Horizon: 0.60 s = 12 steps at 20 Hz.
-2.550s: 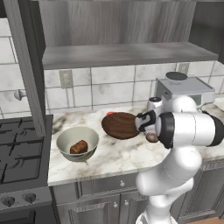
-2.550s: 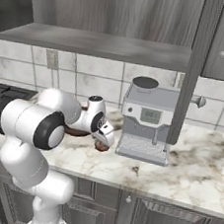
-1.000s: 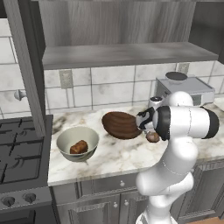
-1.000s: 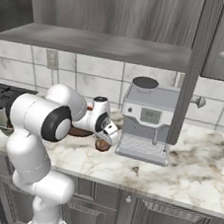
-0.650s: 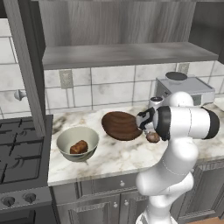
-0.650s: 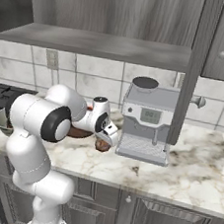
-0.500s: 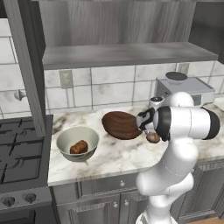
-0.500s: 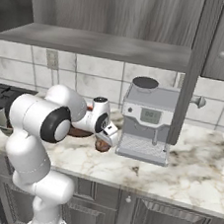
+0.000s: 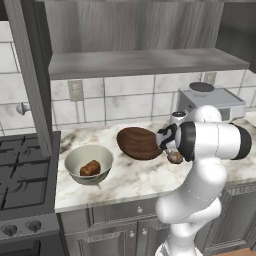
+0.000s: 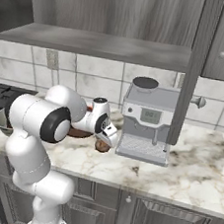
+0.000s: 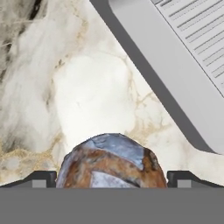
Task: Pick both bowls and place them on the counter. Then place the bread in one bowl and place the bread in the other bowl.
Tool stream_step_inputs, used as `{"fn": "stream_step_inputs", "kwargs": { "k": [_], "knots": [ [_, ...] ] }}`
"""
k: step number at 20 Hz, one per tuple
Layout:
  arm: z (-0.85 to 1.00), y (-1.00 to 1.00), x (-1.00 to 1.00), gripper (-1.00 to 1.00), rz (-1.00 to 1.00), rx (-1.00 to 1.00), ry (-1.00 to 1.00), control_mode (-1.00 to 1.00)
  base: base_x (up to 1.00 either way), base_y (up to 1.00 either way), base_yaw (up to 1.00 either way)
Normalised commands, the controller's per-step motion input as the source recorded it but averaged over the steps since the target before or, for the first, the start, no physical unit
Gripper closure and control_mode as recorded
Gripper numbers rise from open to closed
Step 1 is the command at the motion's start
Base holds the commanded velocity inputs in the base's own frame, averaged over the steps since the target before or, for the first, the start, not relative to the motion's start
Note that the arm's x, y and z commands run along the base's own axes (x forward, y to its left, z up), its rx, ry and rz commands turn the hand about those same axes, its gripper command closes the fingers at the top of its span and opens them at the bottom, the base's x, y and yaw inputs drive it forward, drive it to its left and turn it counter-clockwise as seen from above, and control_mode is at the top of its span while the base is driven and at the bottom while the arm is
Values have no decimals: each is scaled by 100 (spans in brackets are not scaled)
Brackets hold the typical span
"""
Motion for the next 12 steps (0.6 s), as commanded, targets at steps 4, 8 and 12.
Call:
{"fn": "stream_step_inputs", "kwargs": {
  "k": [4,8,12],
  "knots": [
    [-35,4,-20,100,-6,0,1,-100,0,0,0],
    [-21,0,-24,100,-4,0,0,-100,0,0,0],
    [7,-9,-32,100,0,0,-8,-100,0,0,0]
  ]
}}
